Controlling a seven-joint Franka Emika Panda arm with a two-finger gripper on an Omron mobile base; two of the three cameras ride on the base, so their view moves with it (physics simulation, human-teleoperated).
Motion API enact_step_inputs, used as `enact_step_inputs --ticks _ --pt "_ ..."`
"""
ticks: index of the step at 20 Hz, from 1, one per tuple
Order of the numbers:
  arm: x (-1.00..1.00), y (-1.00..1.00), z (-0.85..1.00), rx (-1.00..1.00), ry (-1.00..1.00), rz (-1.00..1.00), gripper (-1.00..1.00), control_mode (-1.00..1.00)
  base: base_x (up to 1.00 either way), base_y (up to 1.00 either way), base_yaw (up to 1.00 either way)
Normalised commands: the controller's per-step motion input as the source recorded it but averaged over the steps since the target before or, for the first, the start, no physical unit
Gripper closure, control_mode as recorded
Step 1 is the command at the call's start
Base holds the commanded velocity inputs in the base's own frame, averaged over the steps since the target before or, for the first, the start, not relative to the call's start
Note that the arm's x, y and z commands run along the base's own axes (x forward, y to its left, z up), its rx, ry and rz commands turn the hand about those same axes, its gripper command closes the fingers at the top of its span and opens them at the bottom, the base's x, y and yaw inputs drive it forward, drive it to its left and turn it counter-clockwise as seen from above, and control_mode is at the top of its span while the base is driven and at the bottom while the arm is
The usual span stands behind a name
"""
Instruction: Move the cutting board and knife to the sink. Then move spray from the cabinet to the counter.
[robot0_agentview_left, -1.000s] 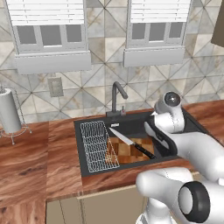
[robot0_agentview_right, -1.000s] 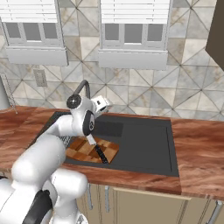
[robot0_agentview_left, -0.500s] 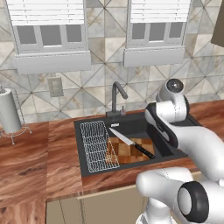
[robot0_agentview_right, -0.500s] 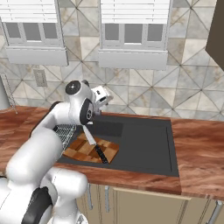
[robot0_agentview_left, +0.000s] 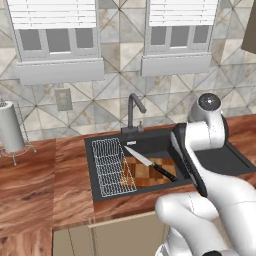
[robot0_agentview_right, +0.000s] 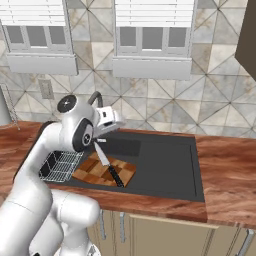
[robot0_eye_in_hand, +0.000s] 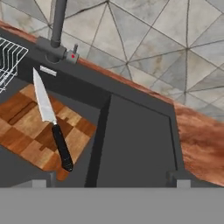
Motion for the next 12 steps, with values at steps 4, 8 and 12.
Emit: enact_step_inputs --ticks 4,8,12 --pt "-0.41 0.00 0.25 0.06 0.04 -0.42 -1.00 -1.00 0.00 0.00 0.00" --pt "-0.26 -0.01 0.30 0.14 0.04 -0.22 -1.00 -1.00 0.00 0.00 0.00" --pt "-0.24 0.00 0.23 0.24 0.04 -0.01 -1.00 -1.00 0.00 0.00 0.00"
